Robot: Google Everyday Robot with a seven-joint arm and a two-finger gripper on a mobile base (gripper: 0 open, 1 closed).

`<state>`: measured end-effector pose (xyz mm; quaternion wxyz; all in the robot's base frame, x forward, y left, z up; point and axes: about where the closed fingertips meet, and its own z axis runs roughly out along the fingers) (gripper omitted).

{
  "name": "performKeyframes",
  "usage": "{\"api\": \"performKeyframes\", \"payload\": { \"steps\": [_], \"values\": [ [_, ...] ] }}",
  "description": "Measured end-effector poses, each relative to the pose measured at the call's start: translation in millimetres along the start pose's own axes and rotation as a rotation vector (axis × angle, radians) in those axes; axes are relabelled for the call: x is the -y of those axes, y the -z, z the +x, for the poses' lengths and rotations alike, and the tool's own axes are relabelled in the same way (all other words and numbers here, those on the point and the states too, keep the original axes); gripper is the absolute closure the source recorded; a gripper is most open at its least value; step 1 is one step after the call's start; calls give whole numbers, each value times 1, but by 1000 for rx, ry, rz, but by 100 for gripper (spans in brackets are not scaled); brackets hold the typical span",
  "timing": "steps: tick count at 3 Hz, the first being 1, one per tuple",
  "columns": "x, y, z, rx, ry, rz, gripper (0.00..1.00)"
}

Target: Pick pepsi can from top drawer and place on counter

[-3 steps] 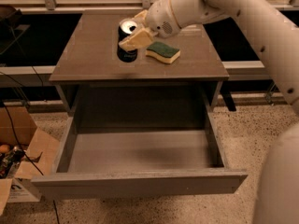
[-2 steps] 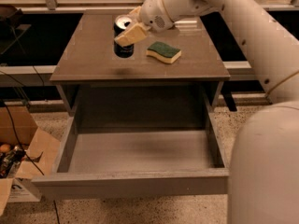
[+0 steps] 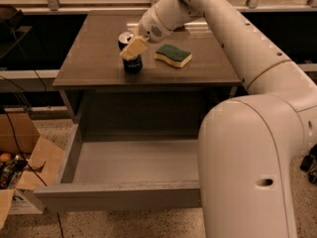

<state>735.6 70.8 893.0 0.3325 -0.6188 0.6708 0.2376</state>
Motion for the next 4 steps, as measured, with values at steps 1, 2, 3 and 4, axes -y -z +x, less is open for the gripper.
{"api": "performKeyframes", "payload": {
  "steps": [1, 2, 3, 4],
  "values": [
    [9, -5, 9, -21, -38, 0, 55],
    [9, -3, 8, -21, -38, 0, 32],
    [9, -3, 8, -21, -38, 0, 8],
    [9, -3, 8, -21, -38, 0, 0]
  ]
}}
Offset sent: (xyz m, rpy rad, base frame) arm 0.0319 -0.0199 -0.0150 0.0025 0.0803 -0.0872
